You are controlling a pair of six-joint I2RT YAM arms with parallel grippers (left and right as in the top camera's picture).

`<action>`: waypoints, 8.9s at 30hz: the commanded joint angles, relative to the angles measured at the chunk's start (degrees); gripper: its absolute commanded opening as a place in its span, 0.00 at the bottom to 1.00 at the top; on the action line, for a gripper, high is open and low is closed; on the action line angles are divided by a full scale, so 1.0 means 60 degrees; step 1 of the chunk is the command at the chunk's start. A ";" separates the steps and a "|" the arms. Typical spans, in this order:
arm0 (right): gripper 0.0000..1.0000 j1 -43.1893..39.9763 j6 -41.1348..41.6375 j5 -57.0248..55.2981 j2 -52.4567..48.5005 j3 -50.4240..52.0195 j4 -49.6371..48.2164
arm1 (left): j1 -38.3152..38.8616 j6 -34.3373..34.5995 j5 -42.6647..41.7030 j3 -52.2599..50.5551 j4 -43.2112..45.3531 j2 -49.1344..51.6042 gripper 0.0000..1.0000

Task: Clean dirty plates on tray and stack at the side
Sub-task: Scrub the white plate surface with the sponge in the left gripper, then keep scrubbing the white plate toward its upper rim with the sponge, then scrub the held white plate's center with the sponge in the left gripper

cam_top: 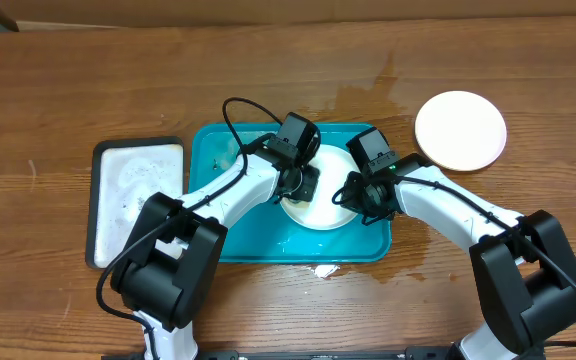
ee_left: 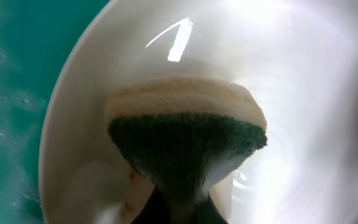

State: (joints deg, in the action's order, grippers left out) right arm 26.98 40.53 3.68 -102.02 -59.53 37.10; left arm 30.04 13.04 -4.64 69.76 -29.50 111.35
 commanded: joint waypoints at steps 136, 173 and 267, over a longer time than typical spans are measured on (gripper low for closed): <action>0.04 -0.0696 -0.2827 0.0688 -0.0102 -0.0157 0.0936 | 0.0248 -0.1705 -0.0900 -0.2590 0.1781 -0.1574 0.04; 0.04 -0.0696 -0.2798 0.0692 -0.0102 -0.0157 0.0900 | 0.0219 -0.1698 0.0863 -0.2922 0.4324 -0.0670 0.04; 0.04 -0.0696 -0.2725 0.1151 -0.0102 -0.0149 0.0579 | -0.1858 -0.2809 -0.4211 0.1967 -0.1319 0.1763 0.04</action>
State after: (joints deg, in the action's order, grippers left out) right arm 22.59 23.99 10.35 -102.61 -60.66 40.51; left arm 18.76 -5.96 -36.03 78.83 -37.67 120.57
